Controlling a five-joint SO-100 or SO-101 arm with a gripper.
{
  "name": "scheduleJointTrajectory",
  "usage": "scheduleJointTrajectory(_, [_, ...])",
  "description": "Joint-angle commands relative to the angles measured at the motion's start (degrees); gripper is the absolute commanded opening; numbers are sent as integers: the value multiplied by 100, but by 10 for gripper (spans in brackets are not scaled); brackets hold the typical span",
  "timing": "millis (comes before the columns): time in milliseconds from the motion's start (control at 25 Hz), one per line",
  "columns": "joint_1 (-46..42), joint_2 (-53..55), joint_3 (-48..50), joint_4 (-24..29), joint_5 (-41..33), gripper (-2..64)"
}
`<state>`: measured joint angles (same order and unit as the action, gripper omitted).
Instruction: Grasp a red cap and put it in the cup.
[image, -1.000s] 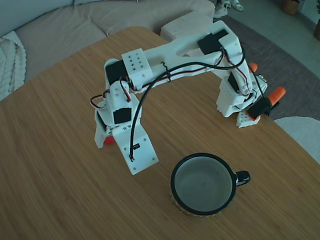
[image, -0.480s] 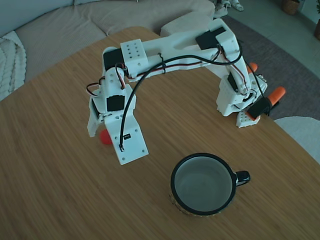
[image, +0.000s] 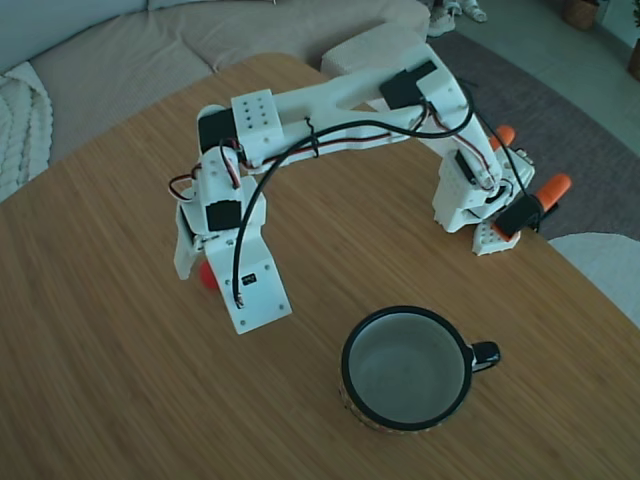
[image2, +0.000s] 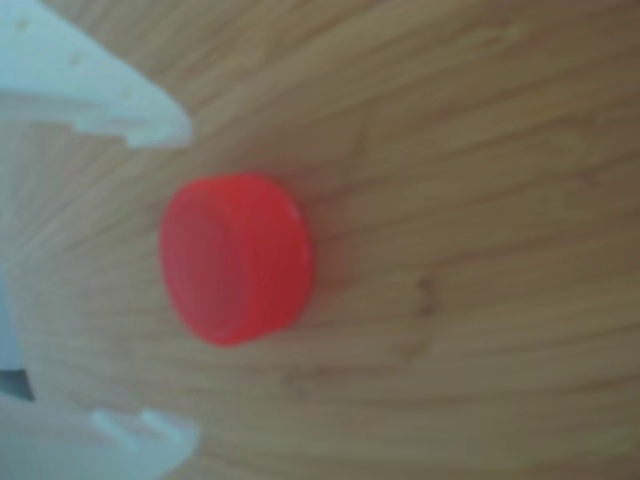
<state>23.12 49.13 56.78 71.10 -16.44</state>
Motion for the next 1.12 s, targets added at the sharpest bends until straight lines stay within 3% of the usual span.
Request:
scheduleJointTrajectory(0, [18,141,-334,18,35,331])
scheduleJointTrajectory(1080, [18,35,-316,132,35,325])
